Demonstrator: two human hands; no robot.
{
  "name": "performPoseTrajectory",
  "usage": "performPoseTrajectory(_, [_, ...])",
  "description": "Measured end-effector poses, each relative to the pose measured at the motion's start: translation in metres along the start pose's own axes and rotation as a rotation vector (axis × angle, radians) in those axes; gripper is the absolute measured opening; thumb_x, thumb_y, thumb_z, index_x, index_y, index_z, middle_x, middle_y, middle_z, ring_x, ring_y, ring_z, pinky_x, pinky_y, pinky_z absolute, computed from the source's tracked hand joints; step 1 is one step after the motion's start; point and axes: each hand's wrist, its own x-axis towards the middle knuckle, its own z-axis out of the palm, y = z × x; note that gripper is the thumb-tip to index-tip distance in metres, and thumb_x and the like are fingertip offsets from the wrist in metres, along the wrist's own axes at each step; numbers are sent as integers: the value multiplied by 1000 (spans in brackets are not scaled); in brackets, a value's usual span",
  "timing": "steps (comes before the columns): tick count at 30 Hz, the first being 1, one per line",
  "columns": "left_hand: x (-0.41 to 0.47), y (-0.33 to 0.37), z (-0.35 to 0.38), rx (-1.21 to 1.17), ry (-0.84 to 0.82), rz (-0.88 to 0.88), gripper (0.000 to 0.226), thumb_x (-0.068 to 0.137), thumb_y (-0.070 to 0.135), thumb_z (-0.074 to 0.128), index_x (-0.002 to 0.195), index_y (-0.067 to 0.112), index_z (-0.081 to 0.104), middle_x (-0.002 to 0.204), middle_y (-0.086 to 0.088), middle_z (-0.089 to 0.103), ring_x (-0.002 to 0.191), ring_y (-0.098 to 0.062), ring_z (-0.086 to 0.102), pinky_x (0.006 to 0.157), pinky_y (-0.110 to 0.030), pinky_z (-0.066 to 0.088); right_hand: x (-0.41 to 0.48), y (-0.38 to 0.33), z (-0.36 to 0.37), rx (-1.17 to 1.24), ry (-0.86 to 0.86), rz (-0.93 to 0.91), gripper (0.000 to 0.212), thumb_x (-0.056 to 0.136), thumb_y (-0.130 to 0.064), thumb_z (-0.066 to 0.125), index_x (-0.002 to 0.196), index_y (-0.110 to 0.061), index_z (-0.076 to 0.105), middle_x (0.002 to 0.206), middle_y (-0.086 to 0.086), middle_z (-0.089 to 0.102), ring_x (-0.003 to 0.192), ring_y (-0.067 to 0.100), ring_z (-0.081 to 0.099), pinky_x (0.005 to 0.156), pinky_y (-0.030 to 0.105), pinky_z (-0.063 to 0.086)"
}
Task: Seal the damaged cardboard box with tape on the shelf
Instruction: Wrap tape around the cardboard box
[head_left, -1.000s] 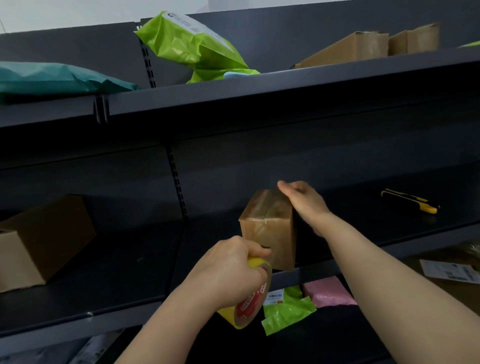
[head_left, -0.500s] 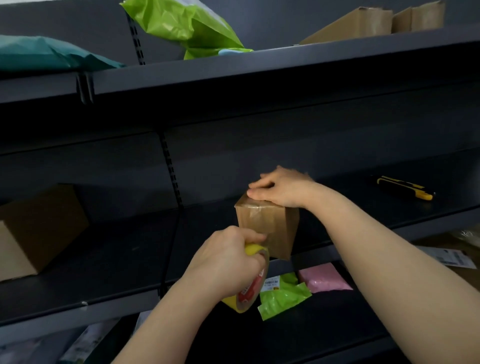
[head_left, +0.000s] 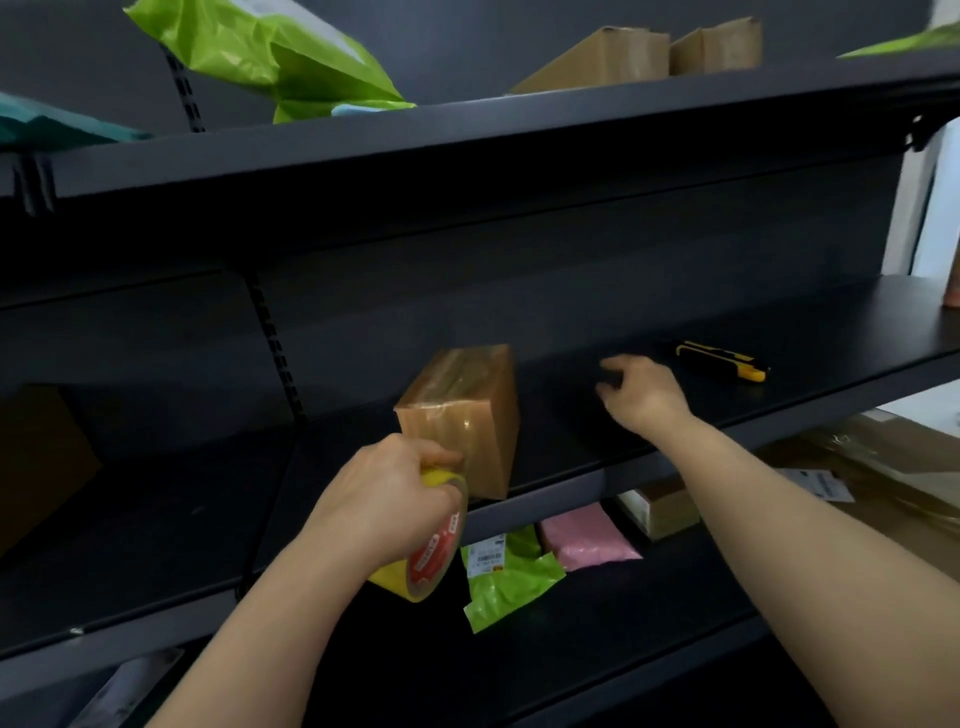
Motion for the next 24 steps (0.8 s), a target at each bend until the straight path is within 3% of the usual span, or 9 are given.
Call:
performPoseTrajectory(2, [5, 7, 1, 31, -4, 7, 40, 86, 36, 61, 125, 45, 61, 131, 10, 57, 100, -10, 55, 85, -31, 54, 13, 25, -10, -135, -40, 70, 49, 95, -27, 58, 142, -17, 46, 151, 13, 35, 135, 34, 39, 107, 41, 40])
performPoseTrajectory(6, [18, 22, 3, 97, -15, -7, 42, 85, 34, 61, 127, 42, 62, 134, 8, 56, 114, -16, 57, 86, -30, 52, 35, 62, -34, -361, -24, 139, 64, 93, -34, 59, 148, -13, 32, 161, 14, 14, 149, 32, 1, 119, 50, 17])
performPoseTrajectory(9, [28, 30, 4, 103, -25, -31, 41, 85, 32, 62, 124, 42, 63, 135, 7, 56, 116, -17, 56, 88, -28, 50, 47, 81, -43, -439, -41, 213, 70, 96, -39, 54, 150, -7, 24, 161, 17, 3, 149, 35, -7, 119, 53, 10])
performPoseTrajectory(15, [40, 39, 3, 110, -45, -85, 39, 83, 32, 64, 121, 42, 65, 132, 6, 57, 107, -15, 56, 89, -29, 52, 64, 101, -39, -368, -90, 260, 65, 102, -39, 40, 154, -9, 15, 161, 16, 7, 149, 33, -1, 117, 56, 13])
performPoseTrajectory(18, [41, 43, 4, 124, -41, -97, 39, 83, 32, 64, 120, 43, 66, 126, 7, 57, 110, -16, 57, 92, -31, 52, 67, 98, -40, -498, 26, 245, 56, 101, -43, 39, 145, -10, 34, 148, 14, 37, 137, 33, 30, 106, 50, 31])
performPoseTrajectory(20, [41, 45, 4, 124, -37, -100, 38, 83, 31, 64, 118, 43, 67, 116, 10, 55, 105, -14, 56, 93, -32, 52, 67, 90, -45, -586, 46, 250, 52, 98, -47, 44, 136, -11, 46, 136, 13, 47, 125, 31, 41, 100, 46, 34])
performPoseTrajectory(24, [39, 46, 5, 111, -26, -103, 34, 82, 30, 65, 113, 44, 69, 109, 10, 52, 99, -14, 54, 93, -33, 52, 69, 74, -47, -567, -56, 345, 57, 93, -33, 57, 141, -7, 39, 141, 17, 35, 125, 33, 36, 99, 44, 37])
